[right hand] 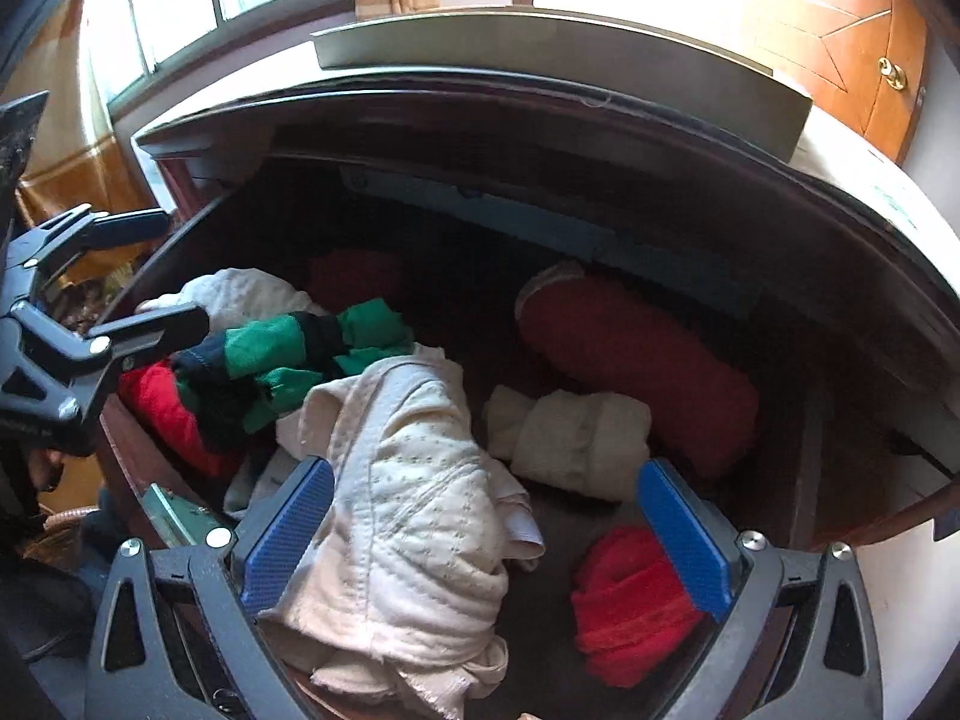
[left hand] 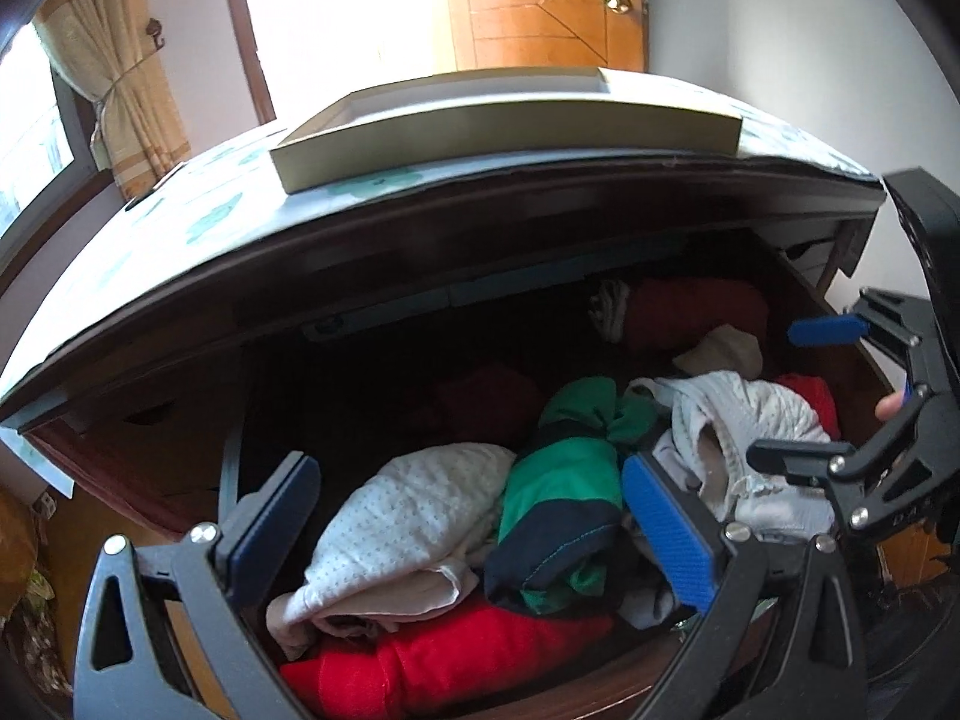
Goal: Take underwear out of drawer
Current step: 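Lower both tools into the open drawer toward the clothes, then grasp the cream dotted garment with the right tool while the left tool grasps the green-navy sock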
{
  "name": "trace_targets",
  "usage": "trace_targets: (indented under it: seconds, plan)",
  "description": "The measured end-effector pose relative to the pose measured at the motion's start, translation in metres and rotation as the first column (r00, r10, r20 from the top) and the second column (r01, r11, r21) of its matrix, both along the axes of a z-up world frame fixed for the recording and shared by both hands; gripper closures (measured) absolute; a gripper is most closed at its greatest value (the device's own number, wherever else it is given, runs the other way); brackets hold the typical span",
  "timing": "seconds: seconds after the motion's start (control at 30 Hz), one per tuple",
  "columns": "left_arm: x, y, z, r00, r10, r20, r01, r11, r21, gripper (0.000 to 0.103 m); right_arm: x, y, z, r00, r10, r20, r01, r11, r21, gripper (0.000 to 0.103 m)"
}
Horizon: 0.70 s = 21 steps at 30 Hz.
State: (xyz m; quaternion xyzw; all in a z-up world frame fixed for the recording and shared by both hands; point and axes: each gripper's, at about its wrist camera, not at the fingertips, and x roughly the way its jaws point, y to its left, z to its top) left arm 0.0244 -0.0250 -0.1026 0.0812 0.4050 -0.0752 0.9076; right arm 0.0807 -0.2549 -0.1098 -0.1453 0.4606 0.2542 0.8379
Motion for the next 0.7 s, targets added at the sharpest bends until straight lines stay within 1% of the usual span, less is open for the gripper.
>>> trace_targets:
  seconds: [0.1,0.17,0.23,0.3,0.37,0.4,0.47,0.53,0.57,0.63,0.67,0.7]
  plan:
    - [0.002,-0.002,-0.002,1.000,-0.017,-0.017,0.017,1.000,-0.012,0.000,0.002,0.001,-0.002,0.999,0.035,-0.040,-0.034,0.999,0.011,0.001]
    - [0.003,-0.004,-0.003,0.999,-0.025,-0.020,0.025,1.000,-0.004,0.000,0.003,0.002,-0.003,0.997,0.049,-0.054,-0.048,0.999,0.004,0.001]
    - [0.003,-0.006,-0.003,0.999,-0.038,-0.024,0.038,0.999,0.003,0.000,0.006,0.002,-0.007,0.994,0.057,-0.098,-0.056,0.998,0.014,0.002]
    - [0.004,-0.009,-0.004,0.998,-0.054,-0.030,0.054,0.998,0.009,0.000,0.011,0.004,-0.011,0.988,0.058,-0.142,-0.056,0.998,0.020,0.008]
    - [0.005,-0.011,-0.004,0.997,-0.067,-0.037,0.067,0.998,0.013,0.000,0.017,0.006,-0.017,0.976,0.079,-0.202,-0.074,0.997,0.032,0.020]
    - [0.006,-0.012,-0.005,0.996,-0.074,-0.043,0.075,0.997,0.015,0.001,0.018,0.007,-0.021,0.969,0.090,-0.232,-0.083,0.996,0.037,0.022]
    - [0.009,-0.016,-0.006,0.994,-0.095,-0.057,0.096,0.995,0.015,0.001,0.020,0.009,-0.027,0.957,0.109,-0.267,-0.099,0.994,0.051,0.036]
    - [0.012,-0.020,-0.009,0.988,-0.127,-0.085,0.128,0.992,0.001,0.001,0.022,0.010,-0.031,0.945,0.129,-0.301,-0.108,0.990,0.085,0.044]
    - [0.014,-0.021,-0.010,0.986,-0.137,-0.099,0.137,0.990,-0.008,0.002,0.023,0.008,-0.032,0.943,0.131,-0.307,-0.106,0.990,0.097,0.048]
    - [0.017,-0.024,-0.014,0.979,-0.161,-0.126,0.161,0.987,-0.010,0.006,0.023,0.005,-0.032,0.938,0.142,-0.316,-0.106,0.986,0.129,0.054]
    - [0.019,-0.027,-0.017,0.974,-0.177,-0.143,0.178,0.984,-0.004,0.010,0.023,0.004,-0.032,0.936,0.147,-0.321,-0.106,0.984,0.141,0.056]
    - [0.022,-0.028,-0.020,0.969,-0.186,-0.162,0.188,0.982,0.000,0.018,0.022,0.003,-0.032,0.935,0.148,-0.323,-0.104,0.983,0.149,0.056]
